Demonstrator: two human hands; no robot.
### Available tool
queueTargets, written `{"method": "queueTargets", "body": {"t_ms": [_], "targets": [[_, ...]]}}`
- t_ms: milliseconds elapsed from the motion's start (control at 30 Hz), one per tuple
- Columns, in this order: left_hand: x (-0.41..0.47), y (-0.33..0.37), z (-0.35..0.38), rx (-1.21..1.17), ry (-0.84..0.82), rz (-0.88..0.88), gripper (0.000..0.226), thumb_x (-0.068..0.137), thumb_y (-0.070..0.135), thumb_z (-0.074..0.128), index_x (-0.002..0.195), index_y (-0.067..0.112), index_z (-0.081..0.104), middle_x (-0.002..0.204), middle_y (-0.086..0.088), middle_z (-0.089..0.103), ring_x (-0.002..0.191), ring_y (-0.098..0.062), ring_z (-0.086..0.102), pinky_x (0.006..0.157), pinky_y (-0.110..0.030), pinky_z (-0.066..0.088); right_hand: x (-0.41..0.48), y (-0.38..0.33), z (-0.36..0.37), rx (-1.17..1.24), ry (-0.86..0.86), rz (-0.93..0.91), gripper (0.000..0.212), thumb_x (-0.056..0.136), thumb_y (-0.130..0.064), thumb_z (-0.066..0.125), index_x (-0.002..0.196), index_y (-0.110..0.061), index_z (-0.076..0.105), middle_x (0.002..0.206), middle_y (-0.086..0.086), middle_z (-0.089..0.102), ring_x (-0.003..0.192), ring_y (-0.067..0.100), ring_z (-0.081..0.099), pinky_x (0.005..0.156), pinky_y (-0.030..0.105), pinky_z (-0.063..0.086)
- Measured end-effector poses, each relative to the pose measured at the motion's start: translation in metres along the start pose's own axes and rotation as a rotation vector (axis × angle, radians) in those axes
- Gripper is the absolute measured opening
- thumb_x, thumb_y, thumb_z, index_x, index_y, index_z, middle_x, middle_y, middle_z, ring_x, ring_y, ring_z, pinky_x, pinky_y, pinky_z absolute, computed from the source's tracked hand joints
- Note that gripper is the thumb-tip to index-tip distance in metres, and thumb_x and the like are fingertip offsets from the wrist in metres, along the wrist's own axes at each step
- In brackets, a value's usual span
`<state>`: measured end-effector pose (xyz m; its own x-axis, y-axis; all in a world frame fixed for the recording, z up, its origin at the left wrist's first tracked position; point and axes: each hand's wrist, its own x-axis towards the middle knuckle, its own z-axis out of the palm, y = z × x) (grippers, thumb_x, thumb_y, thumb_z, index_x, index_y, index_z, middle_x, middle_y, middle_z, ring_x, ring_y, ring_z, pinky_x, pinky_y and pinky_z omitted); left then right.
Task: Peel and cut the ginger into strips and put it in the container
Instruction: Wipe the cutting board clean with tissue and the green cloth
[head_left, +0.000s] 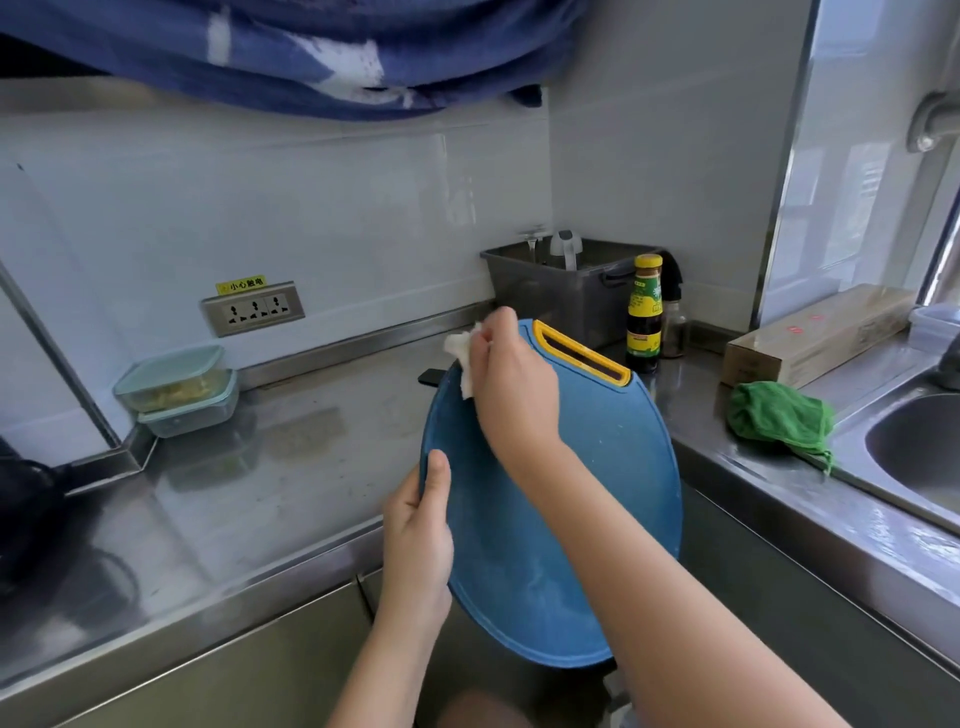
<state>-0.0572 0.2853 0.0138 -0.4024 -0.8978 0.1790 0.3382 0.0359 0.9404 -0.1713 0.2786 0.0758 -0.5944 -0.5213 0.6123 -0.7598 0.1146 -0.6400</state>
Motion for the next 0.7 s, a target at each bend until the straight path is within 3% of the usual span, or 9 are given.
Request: {"method": "queueTargets", "body": {"t_ms": [133, 267, 367, 433, 567, 700], "targets": [[-0.001, -0.004, 0.002, -0.075, 0.002, -0.034, 0.039, 0.082, 0.046, 0.054, 0.101, 0.017, 0.071, 0.107, -0.005, 0.072, 0.106, -0.025, 0.065, 0.097, -0.049, 0.047, -0.014, 0.036, -0.013, -0.105, -0.027, 0.096, 0.008, 0.1, -0.015, 0.037, 0.094, -0.012, 0.033, 0.08, 0.009, 0.054, 0.077, 0.038, 0.056, 0.064, 0.04, 0.038], [0.003, -0.001, -0.008, -0.131, 0.036, -0.036, 0.027, 0.092, 0.037, 0.048, 0.099, 0.02, 0.068, 0.099, 0.0, 0.074, 0.095, -0.02, 0.069, 0.075, -0.036, 0.056, -0.017, 0.096, -0.033, -0.22, 0.022, 0.302, 0.011, 0.1, -0.014, 0.038, 0.101, -0.004, 0.042, 0.096, 0.022, 0.061, 0.088, 0.043, 0.057, 0.065, 0.04, 0.032], [0.008, 0.003, -0.02, -0.138, 0.084, -0.042, 0.031, 0.088, 0.042, 0.05, 0.103, 0.022, 0.067, 0.102, 0.001, 0.073, 0.094, -0.018, 0.069, 0.079, -0.038, 0.054, -0.018, 0.133, -0.038, -0.263, -0.015, 0.452, 0.016, 0.1, -0.016, 0.037, 0.101, -0.002, 0.044, 0.102, 0.026, 0.061, 0.09, 0.042, 0.055, 0.068, 0.041, 0.037], [0.008, 0.002, -0.026, -0.147, 0.113, -0.047, 0.035, 0.084, 0.045, 0.051, 0.105, 0.023, 0.067, 0.105, 0.001, 0.072, 0.097, -0.019, 0.069, 0.083, -0.041, 0.053, -0.017, 0.134, -0.036, -0.151, 0.02, 0.482, 0.018, 0.1, -0.02, 0.038, 0.099, -0.004, 0.045, 0.103, 0.023, 0.062, 0.084, 0.035, 0.05, 0.067, 0.038, 0.036], [0.008, 0.002, -0.024, -0.144, 0.151, -0.055, 0.034, 0.088, 0.045, 0.049, 0.105, 0.022, 0.067, 0.106, 0.001, 0.072, 0.101, -0.02, 0.067, 0.089, -0.043, 0.051, -0.012, 0.065, -0.025, 0.114, -0.012, 0.199, 0.013, 0.1, -0.024, 0.041, 0.093, -0.014, 0.043, 0.087, 0.007, 0.06, 0.075, 0.024, 0.051, 0.053, 0.027, 0.035], [0.009, 0.003, -0.013, -0.126, 0.19, -0.06, 0.026, 0.095, 0.032, 0.049, 0.106, 0.017, 0.067, 0.112, -0.01, 0.069, 0.105, -0.024, 0.064, 0.09, -0.04, 0.048, -0.037, -0.014, 0.004, 0.103, -0.244, -0.117, 0.018, 0.1, -0.028, 0.045, 0.1, -0.011, 0.051, 0.089, 0.005, 0.063, 0.077, 0.026, 0.057, 0.064, 0.034, 0.041]]}}
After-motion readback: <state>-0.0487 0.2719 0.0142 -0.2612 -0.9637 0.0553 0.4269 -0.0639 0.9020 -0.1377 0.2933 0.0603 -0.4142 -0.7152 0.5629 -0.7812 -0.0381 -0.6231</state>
